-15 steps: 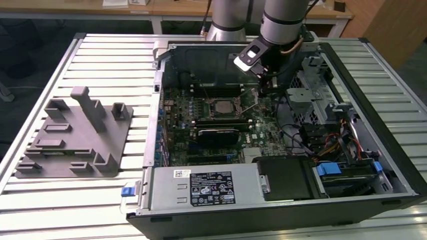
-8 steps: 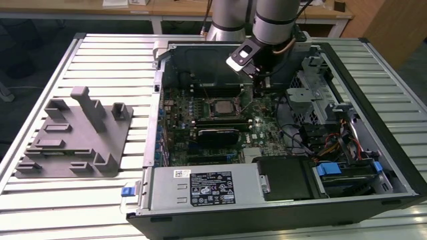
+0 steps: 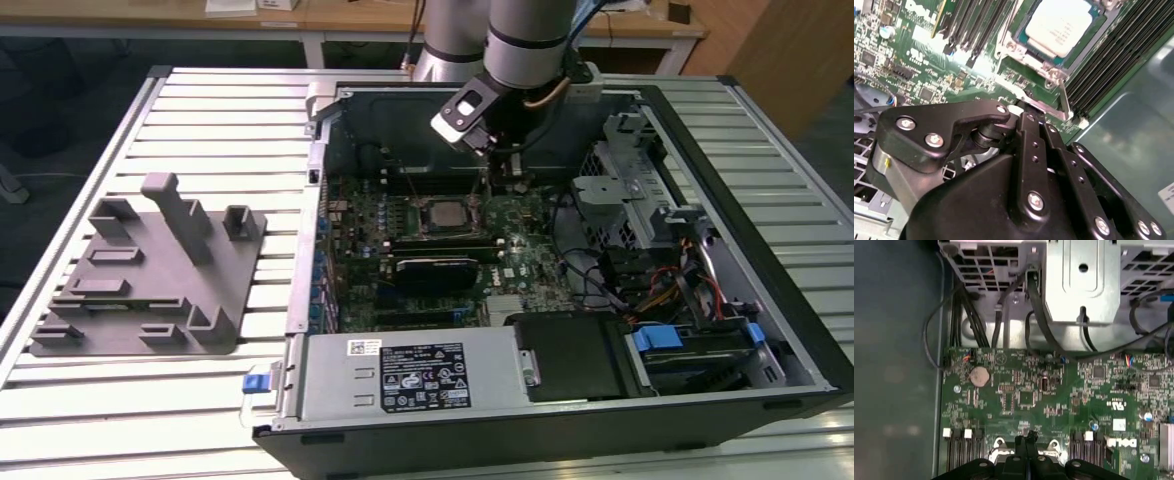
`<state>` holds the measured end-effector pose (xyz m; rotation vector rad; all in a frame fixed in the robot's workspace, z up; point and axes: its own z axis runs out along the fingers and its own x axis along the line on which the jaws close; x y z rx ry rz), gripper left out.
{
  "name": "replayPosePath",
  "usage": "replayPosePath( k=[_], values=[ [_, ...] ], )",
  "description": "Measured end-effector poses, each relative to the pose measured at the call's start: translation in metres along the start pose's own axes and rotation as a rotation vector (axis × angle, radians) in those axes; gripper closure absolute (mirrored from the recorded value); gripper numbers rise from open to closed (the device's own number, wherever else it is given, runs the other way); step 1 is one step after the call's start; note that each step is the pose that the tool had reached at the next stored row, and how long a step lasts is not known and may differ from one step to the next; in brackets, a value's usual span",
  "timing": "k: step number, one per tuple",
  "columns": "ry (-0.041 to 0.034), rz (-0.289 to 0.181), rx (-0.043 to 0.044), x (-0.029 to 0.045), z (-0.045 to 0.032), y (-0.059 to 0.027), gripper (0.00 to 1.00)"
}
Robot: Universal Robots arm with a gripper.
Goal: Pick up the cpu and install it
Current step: 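Close the cpu cover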
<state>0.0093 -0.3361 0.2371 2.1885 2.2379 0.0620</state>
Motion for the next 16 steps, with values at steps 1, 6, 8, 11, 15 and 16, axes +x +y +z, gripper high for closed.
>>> replayPosePath(
  k=[1,6,8,11,15,16],
  values=[
    [0.0002,0.0,0.0,0.0,0.0,-0.0014,0.89],
    [0.0003,0.0,0.0001,0.0002,-0.0002,-0.0092,0.89],
    [0.0003,0.0,0.0001,0.0003,-0.0002,-0.0117,0.89],
    [0.0004,0.0,0.0,0.0003,-0.0001,-0.0122,0.89],
    [0.0004,0.0,0.0006,0.0003,0.0,-0.0123,0.89],
    [0.0008,0.0,0.0075,0.0003,0.0003,-0.0123,0.89]
  ],
)
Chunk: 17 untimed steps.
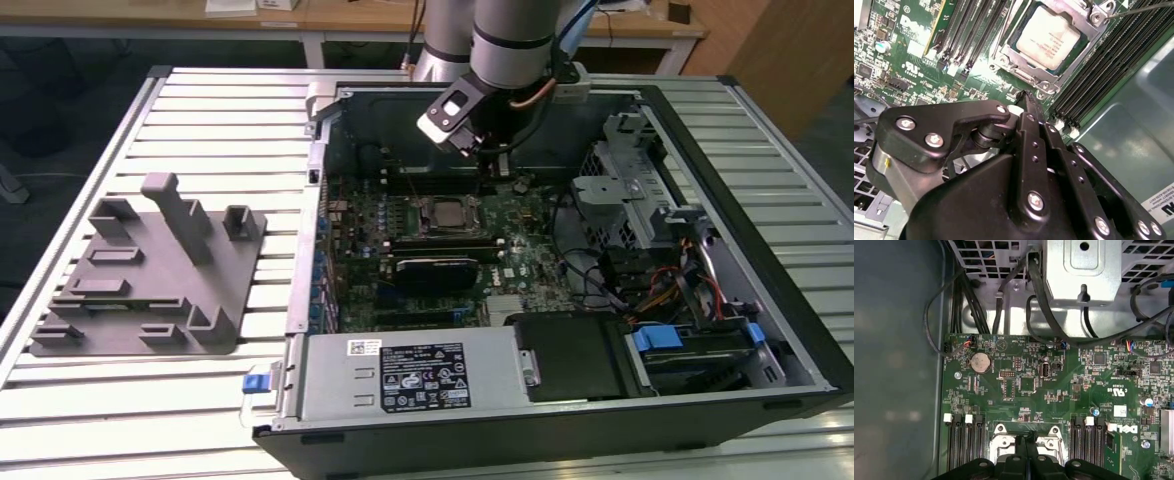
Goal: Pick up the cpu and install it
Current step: 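Close the cpu cover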
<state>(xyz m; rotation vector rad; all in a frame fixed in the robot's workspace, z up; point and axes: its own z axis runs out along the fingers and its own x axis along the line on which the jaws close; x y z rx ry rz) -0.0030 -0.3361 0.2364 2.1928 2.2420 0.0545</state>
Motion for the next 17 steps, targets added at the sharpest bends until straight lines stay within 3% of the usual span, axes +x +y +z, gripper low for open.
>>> replayPosePath(
  k=[2,10,17],
  values=[
    [-0.0008,0.001,0.0245,-0.0001,0.0002,0.0001,0.89],
    [-0.0006,0.0,0.0248,0.0,0.0012,-0.0013,0.89],
    [-0.0008,0.0,0.0249,0.0002,0.0026,-0.0162,0.89]
  ],
)
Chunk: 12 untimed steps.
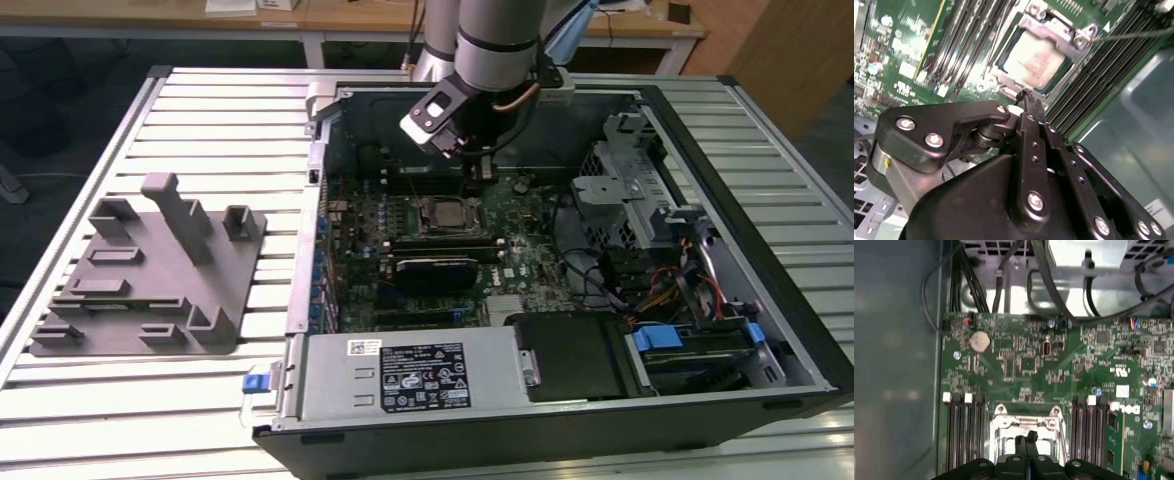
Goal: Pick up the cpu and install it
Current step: 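Close the cpu cover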
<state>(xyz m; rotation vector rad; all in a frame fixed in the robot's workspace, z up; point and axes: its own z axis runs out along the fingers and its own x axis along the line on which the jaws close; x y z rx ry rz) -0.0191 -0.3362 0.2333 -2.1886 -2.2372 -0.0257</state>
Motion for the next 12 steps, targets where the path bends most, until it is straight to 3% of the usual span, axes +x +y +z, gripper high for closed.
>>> replayPosePath(
  k=[12],
  values=[
    [0.0001,0.0,0.0,-0.0002,0.0049,-0.0169,0.89]
  ],
)
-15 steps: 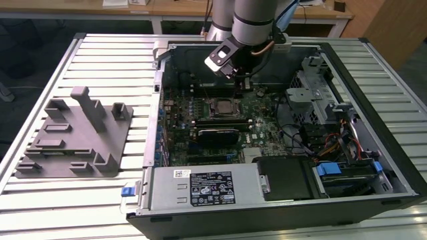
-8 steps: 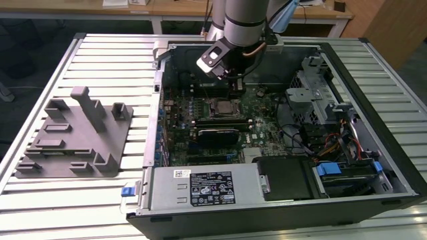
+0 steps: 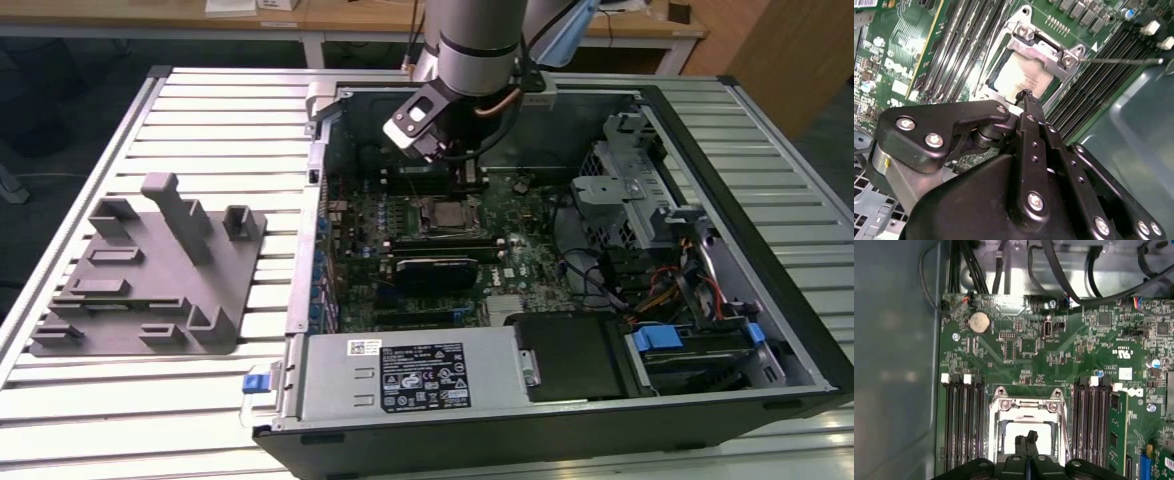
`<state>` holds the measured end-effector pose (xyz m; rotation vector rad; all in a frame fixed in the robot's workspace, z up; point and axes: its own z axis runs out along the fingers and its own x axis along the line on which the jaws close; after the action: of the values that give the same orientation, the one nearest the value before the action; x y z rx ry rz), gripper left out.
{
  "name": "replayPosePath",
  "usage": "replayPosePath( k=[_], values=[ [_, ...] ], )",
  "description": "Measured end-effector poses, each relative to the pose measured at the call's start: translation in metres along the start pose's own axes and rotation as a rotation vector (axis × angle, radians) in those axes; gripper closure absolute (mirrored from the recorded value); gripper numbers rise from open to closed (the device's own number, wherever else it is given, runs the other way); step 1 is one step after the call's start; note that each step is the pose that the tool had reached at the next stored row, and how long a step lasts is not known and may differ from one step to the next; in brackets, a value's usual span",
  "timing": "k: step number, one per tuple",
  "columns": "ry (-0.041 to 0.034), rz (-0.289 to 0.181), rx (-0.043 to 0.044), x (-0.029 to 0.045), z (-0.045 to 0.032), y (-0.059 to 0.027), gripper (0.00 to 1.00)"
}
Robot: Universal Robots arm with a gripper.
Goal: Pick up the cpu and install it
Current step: 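Close the cpu cover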
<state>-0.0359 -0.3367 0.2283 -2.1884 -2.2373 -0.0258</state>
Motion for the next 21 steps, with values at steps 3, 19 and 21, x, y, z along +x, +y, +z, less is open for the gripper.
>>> replayPosePath(
  k=[3,19,21],
  values=[
    [-0.0001,0.0,0.0,0.0,0.0016,-0.0041,0.89],
    [-0.0001,0.0,0.0001,-0.0001,0.0069,-0.0072,0.89],
    [-0.0001,-0.003,0.0001,-0.0001,0.007,-0.0072,0.89]
  ],
)
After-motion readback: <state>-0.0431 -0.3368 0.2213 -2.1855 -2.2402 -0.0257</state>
